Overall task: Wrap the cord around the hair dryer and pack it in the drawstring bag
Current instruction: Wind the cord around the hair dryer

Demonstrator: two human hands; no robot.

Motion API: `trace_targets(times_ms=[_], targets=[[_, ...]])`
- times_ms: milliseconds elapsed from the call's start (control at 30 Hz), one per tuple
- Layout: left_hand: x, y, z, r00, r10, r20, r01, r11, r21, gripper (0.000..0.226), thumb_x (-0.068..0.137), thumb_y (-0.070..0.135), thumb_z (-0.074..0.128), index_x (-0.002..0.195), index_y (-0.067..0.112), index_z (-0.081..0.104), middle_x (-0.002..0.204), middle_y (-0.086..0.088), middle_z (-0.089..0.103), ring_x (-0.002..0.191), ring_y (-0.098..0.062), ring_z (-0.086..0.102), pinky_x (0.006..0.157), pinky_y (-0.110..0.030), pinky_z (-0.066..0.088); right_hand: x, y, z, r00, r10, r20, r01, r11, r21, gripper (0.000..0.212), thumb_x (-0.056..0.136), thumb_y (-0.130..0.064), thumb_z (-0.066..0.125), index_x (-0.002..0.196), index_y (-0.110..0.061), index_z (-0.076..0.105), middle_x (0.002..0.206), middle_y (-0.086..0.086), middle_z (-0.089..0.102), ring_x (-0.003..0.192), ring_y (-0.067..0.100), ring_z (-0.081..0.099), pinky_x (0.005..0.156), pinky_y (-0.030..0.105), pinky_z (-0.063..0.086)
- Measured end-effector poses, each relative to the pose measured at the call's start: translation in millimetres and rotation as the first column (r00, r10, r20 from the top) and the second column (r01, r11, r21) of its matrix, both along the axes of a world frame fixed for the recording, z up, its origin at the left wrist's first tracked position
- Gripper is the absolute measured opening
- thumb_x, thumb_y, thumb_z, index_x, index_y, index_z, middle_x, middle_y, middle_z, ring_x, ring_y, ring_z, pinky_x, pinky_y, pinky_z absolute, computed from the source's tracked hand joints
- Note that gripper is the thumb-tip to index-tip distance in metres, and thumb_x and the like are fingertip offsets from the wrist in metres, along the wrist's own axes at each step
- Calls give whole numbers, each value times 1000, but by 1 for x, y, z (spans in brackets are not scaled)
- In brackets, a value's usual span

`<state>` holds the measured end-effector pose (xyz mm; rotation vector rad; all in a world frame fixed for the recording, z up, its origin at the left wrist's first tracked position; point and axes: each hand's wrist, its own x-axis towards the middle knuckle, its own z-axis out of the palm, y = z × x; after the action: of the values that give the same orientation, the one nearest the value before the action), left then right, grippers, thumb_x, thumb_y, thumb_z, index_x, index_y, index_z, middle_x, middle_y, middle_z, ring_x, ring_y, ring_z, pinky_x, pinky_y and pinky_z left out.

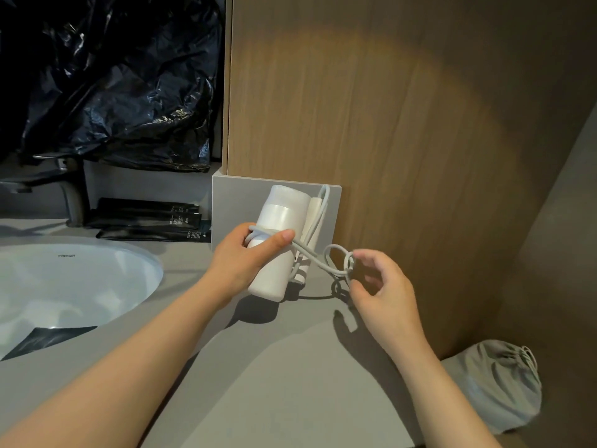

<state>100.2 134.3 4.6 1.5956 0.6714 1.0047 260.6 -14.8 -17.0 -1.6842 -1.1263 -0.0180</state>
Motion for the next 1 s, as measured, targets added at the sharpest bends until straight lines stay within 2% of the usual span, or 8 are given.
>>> trace_targets(times_ms=[167, 333, 400, 500, 600, 733, 867, 1000], targets=[[-2, 5, 0, 999, -41, -9, 41, 999, -5, 59, 62, 63, 71, 100, 19, 61, 95, 0, 70, 74, -11, 68, 55, -22, 51, -16, 26, 14, 986, 154, -61, -160, 981, -106, 30, 94, -32, 59, 124, -31, 58, 119, -20, 55, 111, 3, 52, 87, 16, 43], [-5, 9, 3, 977, -212, 31, 214, 972, -99, 82, 56, 68, 69, 111, 8, 62, 96, -12, 72, 80, -24, 70, 67, -36, 56, -6, 29, 13, 954, 242, -179, -270, 950, -155, 42, 92, -42, 57, 132, -36, 47, 116, -23, 56, 108, 2, 54, 91, 21, 43], [-7, 9, 5, 971, -238, 22, 239, 967, -92, 82, 55, 69, 67, 111, 8, 63, 91, -8, 72, 77, -22, 69, 64, -33, 55, -4, 27, 8, 945, 264, -195, -296, 942, -159, 40, 91, -42, 57, 130, -41, 46, 118, -23, 56, 109, 2, 55, 94, 24, 44], [-8, 10, 4, 965, -261, -29, 258, 963, -74, 84, 56, 71, 65, 112, 8, 62, 89, -4, 71, 76, -20, 69, 66, -32, 54, -3, 26, 4, 930, 292, -223, -322, 940, -114, 26, 93, -34, 57, 112, -49, 48, 108, -31, 56, 98, -8, 59, 81, 9, 46], [-7, 9, 3, 955, -282, -85, 279, 959, -52, 84, 58, 74, 63, 113, 10, 62, 94, -6, 72, 80, -20, 70, 69, -32, 54, -1, 24, 4, 900, 306, -312, -322, 947, -1, 27, 92, -21, 61, 111, -40, 57, 103, -27, 65, 91, -15, 62, 74, 6, 52], [-1, 0, 5, 984, -143, -108, 145, 989, 11, 79, 58, 79, 58, 105, 15, 62, 97, -4, 72, 83, -20, 70, 68, -32, 54, -1, 23, 3, 883, 266, -386, -216, 962, 169, 33, 89, -15, 66, 120, -25, 60, 92, -24, 70, 86, -11, 65, 63, 4, 49], [8, -11, 4, 980, 124, -158, -91, 974, 206, 50, 90, 60, 50, 118, 19, 53, 109, 1, 64, 88, -11, 62, 65, -26, 46, -8, 28, 1, 887, 208, -413, -126, 968, 218, 37, 87, -18, 68, 123, -19, 63, 96, -20, 68, 84, -11, 65, 62, 5, 50], [6, -7, -1, 969, 44, -244, -9, 990, 142, 96, 72, 64, 71, 148, 22, 29, 130, 5, 53, 111, -18, 58, 87, -35, 52, -12, 28, 1, 887, 213, -410, -112, 960, 255, 35, 84, -15, 72, 118, -18, 66, 88, -20, 71, 82, -7, 67, 60, 8, 51]])
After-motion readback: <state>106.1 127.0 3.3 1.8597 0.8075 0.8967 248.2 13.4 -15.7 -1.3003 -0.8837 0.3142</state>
